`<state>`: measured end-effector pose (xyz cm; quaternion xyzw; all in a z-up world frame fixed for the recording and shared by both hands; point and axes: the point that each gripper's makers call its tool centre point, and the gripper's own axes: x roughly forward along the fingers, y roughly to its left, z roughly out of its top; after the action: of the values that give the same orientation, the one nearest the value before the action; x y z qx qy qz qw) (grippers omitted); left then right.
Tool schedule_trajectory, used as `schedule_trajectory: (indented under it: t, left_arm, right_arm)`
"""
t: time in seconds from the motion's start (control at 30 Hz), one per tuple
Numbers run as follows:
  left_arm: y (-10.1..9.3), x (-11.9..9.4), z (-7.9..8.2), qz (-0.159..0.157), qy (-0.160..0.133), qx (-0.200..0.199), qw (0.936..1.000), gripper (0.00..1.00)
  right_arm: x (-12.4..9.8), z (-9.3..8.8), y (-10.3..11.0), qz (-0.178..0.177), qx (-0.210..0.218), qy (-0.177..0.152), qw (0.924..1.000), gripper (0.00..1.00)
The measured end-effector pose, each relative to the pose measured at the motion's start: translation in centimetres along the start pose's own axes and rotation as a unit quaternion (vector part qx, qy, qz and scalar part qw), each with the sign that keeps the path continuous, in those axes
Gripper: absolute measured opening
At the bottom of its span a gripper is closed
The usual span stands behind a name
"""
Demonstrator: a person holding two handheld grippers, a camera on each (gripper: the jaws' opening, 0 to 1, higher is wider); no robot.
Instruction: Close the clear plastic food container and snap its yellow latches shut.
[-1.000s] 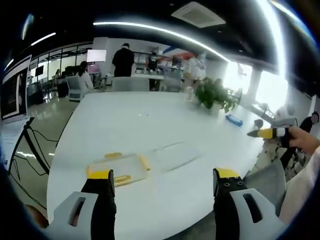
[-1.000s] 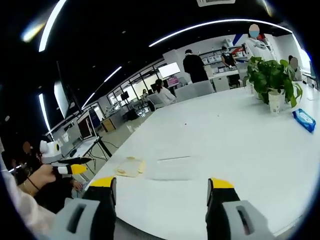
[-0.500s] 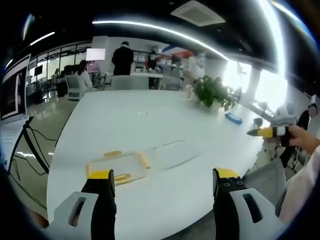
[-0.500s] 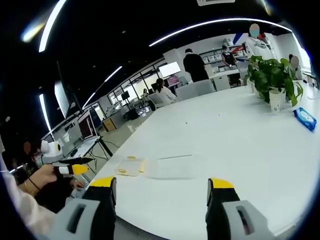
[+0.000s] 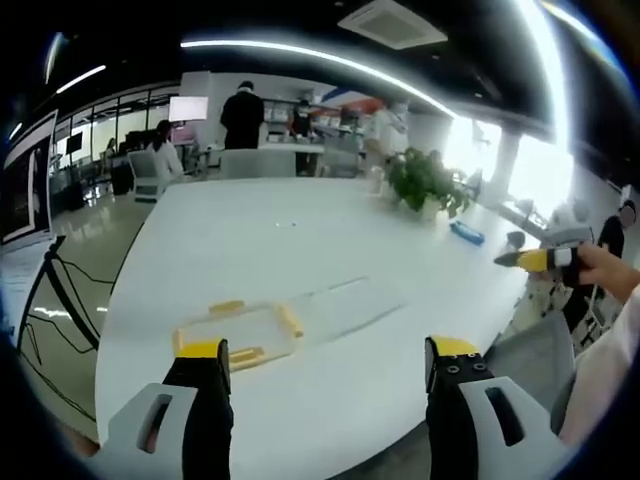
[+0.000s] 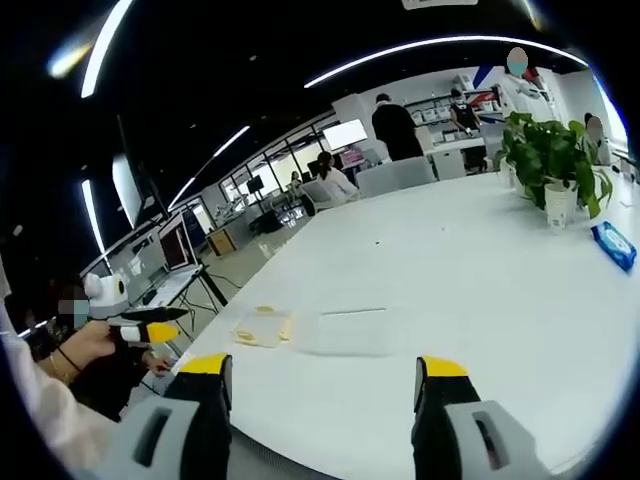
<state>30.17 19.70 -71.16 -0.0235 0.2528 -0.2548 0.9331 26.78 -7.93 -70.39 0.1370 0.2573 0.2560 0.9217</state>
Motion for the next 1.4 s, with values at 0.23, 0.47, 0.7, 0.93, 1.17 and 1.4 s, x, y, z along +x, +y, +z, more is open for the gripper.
schedule_trajectory:
  t: [0.23,0.47,0.7,0.93,1.17,1.4]
  left_arm:
    - [0.0,0.1,-0.7,-0.003,0.006,-0.002,1.0000,0.80]
    - [0.5,0.2,-1.0,-0.001,0.010,-0.002,0.9999,0.79]
    - [1.2,0.2,-1.5,-0.002,0.023,0.014,0.9996,0.79]
    - [2.1,0.2,-2.2,-0.003,0.039,0.042,0.9983,0.79]
    - [3.6,0.5,-2.5,-0.012,0.045,0.058,0.9972,0.78]
    - [4.9,1.1,-3.4,-0.019,0.078,0.095,0.9922,0.77]
  right_arm:
    - [0.4,0.1,0.2,0.007,-0.011,0.008,0.9999,0.74]
    - [1.4,0.0,0.5,0.020,-0.023,0.021,0.9993,0.74]
    - [2.5,1.4,0.9,0.041,-0.044,0.021,0.9980,0.74]
    - [3.7,2.0,0.9,0.041,-0.097,0.045,0.9935,0.74]
    - [5.4,1.2,1.7,0.063,-0.146,0.084,0.9836,0.73]
    - [7.2,1.5,2.9,0.088,-0.172,0.101,0.9759,0.73]
